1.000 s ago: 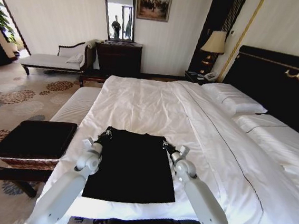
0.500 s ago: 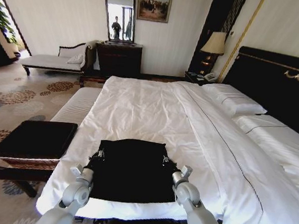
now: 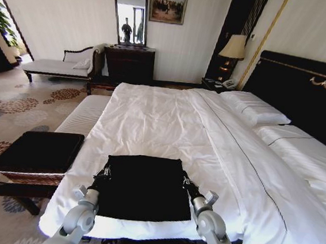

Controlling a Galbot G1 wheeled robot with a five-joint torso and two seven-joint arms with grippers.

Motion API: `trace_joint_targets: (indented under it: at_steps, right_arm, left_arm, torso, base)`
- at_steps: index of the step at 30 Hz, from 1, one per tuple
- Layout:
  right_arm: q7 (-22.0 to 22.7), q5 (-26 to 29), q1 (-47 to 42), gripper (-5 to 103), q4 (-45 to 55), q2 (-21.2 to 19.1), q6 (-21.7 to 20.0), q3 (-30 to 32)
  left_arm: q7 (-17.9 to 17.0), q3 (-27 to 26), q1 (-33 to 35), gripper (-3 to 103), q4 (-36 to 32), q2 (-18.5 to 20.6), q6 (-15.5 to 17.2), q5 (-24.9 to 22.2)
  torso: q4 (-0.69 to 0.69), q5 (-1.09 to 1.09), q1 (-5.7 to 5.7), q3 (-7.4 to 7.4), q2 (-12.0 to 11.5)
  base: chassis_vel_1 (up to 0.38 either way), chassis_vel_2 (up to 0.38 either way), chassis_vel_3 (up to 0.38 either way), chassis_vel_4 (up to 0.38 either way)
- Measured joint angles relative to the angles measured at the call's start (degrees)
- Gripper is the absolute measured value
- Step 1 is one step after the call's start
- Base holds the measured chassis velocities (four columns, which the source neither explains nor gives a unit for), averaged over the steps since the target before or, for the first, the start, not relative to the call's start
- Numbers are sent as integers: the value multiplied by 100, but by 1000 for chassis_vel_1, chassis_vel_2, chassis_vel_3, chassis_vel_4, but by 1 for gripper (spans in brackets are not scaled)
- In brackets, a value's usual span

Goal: Fold the clothes on the bed and place them into the basket.

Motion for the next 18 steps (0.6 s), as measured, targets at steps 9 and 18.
trace_joint_targets:
  at_steps: [9, 18]
  right_arm:
    - [-11, -135, -251, 1, 200, 1, 18, 51]
    - [-12, -271, -504, 1, 331, -84, 21, 130]
  left_arm:
    - [37, -168, 263, 2, -200, 11, -53, 179]
    - [204, -279, 671, 2, -355, 31, -124, 250]
  torso:
    - [0, -1, 0, 0, 0]
    - [0, -1, 0, 0, 0]
  base:
    - [0, 0, 0, 0]
    - [0, 0, 0, 0]
